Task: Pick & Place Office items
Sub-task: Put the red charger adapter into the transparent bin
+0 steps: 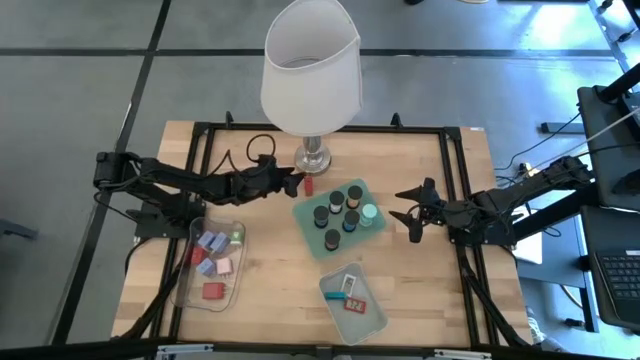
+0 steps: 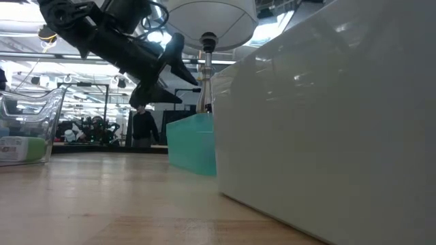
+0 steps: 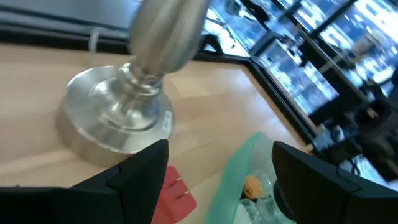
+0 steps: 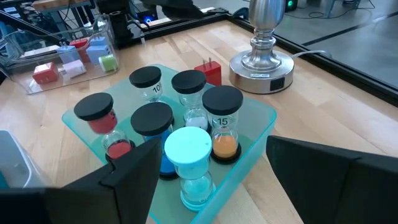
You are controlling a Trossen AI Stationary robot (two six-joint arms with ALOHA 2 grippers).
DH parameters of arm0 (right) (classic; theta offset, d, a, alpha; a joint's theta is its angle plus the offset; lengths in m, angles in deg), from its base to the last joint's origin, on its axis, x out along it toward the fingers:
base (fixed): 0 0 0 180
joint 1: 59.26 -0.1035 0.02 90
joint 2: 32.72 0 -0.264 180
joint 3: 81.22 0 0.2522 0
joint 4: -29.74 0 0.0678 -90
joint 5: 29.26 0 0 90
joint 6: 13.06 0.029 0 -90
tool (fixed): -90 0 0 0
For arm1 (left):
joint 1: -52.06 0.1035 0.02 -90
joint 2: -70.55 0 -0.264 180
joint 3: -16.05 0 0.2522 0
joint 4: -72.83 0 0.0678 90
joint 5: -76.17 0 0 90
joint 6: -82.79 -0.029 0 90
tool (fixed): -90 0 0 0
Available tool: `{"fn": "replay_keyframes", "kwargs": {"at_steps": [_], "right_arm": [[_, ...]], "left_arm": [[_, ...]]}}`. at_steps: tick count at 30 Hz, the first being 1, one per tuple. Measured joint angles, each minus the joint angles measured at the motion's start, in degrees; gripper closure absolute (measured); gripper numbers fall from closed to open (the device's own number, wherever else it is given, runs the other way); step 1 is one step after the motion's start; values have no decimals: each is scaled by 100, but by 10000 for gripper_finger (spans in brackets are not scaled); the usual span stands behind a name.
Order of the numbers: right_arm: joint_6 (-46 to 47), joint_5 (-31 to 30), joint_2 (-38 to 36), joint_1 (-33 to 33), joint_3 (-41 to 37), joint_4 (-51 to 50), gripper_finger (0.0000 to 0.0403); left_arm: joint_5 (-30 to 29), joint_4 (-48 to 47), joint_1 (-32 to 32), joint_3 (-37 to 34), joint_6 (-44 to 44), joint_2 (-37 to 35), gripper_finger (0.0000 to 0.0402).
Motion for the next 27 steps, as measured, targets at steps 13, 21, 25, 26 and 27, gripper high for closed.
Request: {"fn": "replay_keyframes", "kwargs": {"at_steps": [13, 21, 25, 26, 27], "right_arm": [[-2, 11, 1, 0, 0, 0, 112], [-3, 9, 1, 0, 0, 2, 112], [-2, 9, 1, 0, 0, 7, 112], [-2, 11, 1, 0, 0, 4, 112], [-2, 9, 1, 0, 0, 2, 112]], "left_arm": [[-980, -2281, -244, 814, 1754, 2, 119], [-741, -4926, -235, 2370, 2708, 471, 105], [-472, -5605, -232, 2977, 3171, 1043, 96], [-416, -5748, -228, 3119, 3238, 1195, 94], [-361, -5849, -220, 3245, 3314, 1339, 92]]}}
